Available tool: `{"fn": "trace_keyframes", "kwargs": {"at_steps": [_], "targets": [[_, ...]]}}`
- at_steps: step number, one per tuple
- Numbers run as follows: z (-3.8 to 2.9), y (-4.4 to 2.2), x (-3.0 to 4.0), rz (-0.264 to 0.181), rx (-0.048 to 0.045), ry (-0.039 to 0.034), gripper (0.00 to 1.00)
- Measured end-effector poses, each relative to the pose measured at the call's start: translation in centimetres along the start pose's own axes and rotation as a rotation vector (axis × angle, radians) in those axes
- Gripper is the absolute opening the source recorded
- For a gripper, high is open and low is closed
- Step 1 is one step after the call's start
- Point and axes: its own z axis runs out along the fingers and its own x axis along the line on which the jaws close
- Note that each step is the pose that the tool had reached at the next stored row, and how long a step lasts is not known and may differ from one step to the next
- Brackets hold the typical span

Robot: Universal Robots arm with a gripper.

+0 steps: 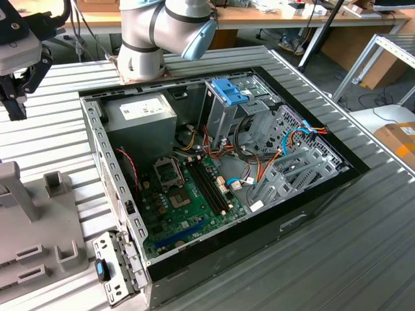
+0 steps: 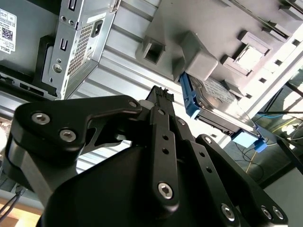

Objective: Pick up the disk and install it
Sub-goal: 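Reach for the disk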

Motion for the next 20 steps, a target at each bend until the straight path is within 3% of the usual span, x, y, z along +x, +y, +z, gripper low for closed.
{"fn": "trace_keyframes", "kwargs": {"at_steps": [2,8,11,14,18,20], "targets": [[-0.01,-0.02,0.22,0.0,0.0,0.0,0.11],[-0.05,-0.13,1.78,0.0,-0.0001,-0.0001,0.11],[-0.08,-0.24,3.11,0.0,-0.0001,-0.0002,0.11],[-0.11,-0.29,3.83,0.0,0.0,-0.0001,0.11],[-0.11,-0.29,3.87,0.0,0.0,-0.0001,0.11],[-0.1,-0.29,3.88,0.0,0.0002,0.0038,0.11]]}}
